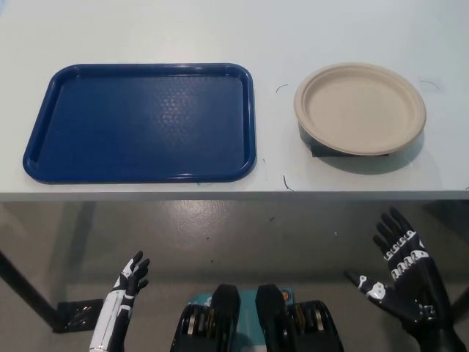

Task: Use the right hand to pick up a plate from a leveled surface and place it into a tray on the left side

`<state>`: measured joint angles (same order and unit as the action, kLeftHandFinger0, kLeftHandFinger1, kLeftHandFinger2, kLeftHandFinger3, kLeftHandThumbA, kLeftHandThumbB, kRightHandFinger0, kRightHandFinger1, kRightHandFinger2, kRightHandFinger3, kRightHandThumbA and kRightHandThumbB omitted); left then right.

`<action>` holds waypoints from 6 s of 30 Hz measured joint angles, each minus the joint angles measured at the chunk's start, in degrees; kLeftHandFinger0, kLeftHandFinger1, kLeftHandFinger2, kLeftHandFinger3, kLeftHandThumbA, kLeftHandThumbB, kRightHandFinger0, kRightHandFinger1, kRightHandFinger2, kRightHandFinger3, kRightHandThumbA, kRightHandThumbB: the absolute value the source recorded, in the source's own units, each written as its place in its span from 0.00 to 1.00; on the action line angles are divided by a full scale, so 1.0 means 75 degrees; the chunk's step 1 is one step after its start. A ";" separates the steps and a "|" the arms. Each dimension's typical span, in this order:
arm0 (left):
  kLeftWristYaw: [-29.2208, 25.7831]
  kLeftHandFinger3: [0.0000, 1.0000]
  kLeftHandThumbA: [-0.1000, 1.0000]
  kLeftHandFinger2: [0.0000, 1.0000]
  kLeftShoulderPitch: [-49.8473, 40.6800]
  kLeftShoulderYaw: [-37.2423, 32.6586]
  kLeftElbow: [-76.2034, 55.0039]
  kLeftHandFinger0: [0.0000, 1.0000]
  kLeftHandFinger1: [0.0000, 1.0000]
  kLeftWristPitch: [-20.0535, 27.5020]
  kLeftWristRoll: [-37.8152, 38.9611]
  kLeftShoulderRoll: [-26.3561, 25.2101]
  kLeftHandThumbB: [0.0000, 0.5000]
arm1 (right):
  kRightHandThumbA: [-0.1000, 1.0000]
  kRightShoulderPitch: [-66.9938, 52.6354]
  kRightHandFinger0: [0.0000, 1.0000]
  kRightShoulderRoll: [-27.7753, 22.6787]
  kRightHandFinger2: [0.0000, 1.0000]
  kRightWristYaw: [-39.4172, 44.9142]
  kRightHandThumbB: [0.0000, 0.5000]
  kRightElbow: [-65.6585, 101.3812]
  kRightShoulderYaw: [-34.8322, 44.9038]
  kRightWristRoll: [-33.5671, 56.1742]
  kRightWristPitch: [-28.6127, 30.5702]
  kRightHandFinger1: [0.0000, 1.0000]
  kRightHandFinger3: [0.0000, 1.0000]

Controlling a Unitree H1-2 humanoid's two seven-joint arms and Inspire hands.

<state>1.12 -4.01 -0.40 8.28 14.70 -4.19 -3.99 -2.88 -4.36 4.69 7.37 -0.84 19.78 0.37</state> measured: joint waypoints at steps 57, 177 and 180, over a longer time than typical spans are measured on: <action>-0.0016 1.00 1.00 1.00 0.0138 -0.0011 0.0169 1.00 1.00 0.0517 -0.0641 -0.0101 0.10 | 1.00 0.2395 1.00 0.0892 1.00 0.0529 0.78 -0.2868 0.2275 0.7100 -0.3525 1.00 1.00; 0.0001 1.00 1.00 1.00 0.0469 -0.0009 0.0177 1.00 1.00 0.0644 -0.0829 -0.0225 0.20 | 0.00 0.5586 0.00 0.1194 0.61 -0.3948 0.01 -0.4352 0.4065 0.5140 -0.3451 0.20 0.39; 0.0002 1.00 1.00 1.00 0.0472 -0.0009 0.0177 1.00 1.00 0.0642 -0.0829 -0.0229 0.19 | 0.00 0.5315 0.00 0.1323 0.59 -0.4062 0.02 -0.3585 0.3887 0.4952 -0.3482 0.18 0.73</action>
<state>1.13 -0.47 -0.47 9.61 19.52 -10.41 -5.71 36.99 5.56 -25.77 -19.52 28.31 56.92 -25.75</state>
